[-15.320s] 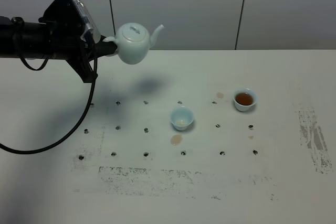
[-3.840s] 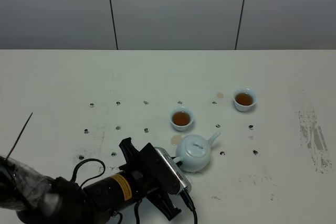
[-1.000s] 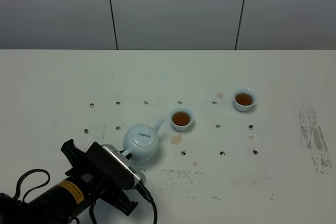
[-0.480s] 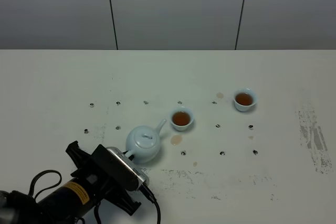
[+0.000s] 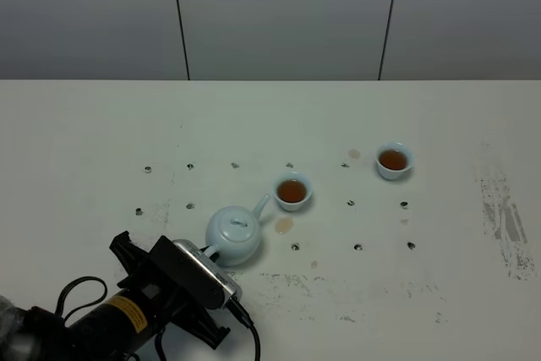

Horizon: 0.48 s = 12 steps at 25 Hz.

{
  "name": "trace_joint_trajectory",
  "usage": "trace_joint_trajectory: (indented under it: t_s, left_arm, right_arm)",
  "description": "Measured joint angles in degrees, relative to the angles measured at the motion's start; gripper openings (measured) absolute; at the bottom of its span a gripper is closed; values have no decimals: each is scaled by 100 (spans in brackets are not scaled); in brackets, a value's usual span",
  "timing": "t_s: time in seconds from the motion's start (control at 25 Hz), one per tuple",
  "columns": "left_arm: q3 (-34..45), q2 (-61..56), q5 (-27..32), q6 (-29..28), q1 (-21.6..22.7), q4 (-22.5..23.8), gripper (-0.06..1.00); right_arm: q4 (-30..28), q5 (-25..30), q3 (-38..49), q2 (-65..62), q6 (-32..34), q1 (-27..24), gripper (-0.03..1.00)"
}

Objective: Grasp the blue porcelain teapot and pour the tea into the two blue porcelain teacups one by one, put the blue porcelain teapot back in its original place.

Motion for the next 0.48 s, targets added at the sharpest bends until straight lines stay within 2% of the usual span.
trace_joint_trajectory:
  t_s: [0.48]
  left_arm:
    - [-5, 16, -19, -39, 0, 0, 11]
  right_arm:
    - [0, 0, 0, 0, 0, 0, 22]
